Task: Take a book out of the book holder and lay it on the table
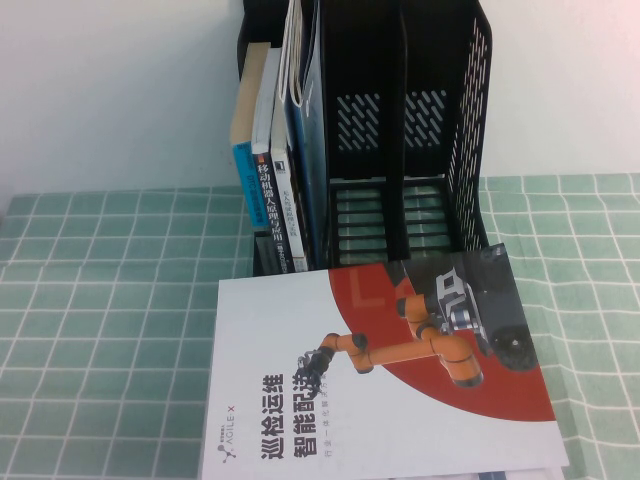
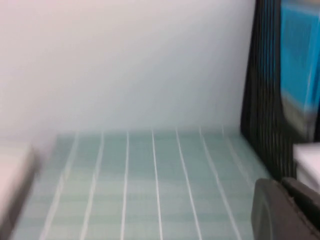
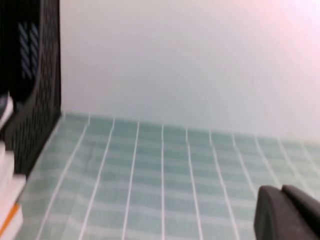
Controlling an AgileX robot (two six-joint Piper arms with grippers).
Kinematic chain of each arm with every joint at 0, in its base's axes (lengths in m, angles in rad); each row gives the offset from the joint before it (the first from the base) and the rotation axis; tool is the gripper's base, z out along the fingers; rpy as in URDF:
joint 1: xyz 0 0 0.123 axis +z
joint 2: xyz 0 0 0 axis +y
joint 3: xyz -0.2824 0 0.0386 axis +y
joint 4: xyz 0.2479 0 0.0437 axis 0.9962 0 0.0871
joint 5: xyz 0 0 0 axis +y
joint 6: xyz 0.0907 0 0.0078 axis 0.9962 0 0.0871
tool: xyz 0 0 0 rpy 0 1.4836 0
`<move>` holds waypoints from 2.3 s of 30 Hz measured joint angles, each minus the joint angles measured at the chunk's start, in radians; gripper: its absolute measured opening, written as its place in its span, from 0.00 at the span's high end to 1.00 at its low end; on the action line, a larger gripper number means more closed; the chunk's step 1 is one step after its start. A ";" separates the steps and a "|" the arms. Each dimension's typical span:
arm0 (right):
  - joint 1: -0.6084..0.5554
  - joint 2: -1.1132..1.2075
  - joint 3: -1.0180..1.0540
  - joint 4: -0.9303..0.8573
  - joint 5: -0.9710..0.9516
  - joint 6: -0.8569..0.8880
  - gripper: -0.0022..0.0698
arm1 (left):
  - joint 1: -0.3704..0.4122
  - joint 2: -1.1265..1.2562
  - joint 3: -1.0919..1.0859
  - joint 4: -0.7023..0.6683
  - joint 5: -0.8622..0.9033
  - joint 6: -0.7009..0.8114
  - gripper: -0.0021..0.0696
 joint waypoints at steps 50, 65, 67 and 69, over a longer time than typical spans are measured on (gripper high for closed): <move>0.000 0.491 -0.406 -0.227 -0.419 0.046 0.97 | -0.131 0.778 -0.749 0.072 -0.109 -0.129 0.97; 0.009 0.895 -0.409 -0.768 -0.939 0.524 0.97 | -0.509 1.259 -0.907 -0.003 -0.302 -0.120 0.97; 0.033 0.915 -0.413 -0.773 -0.936 0.528 0.97 | -0.509 1.302 -0.930 -0.054 -0.304 -0.120 0.97; 0.070 0.935 -0.424 -0.777 -0.921 0.528 0.97 | -0.511 1.343 -0.949 -0.096 -0.304 -0.120 0.97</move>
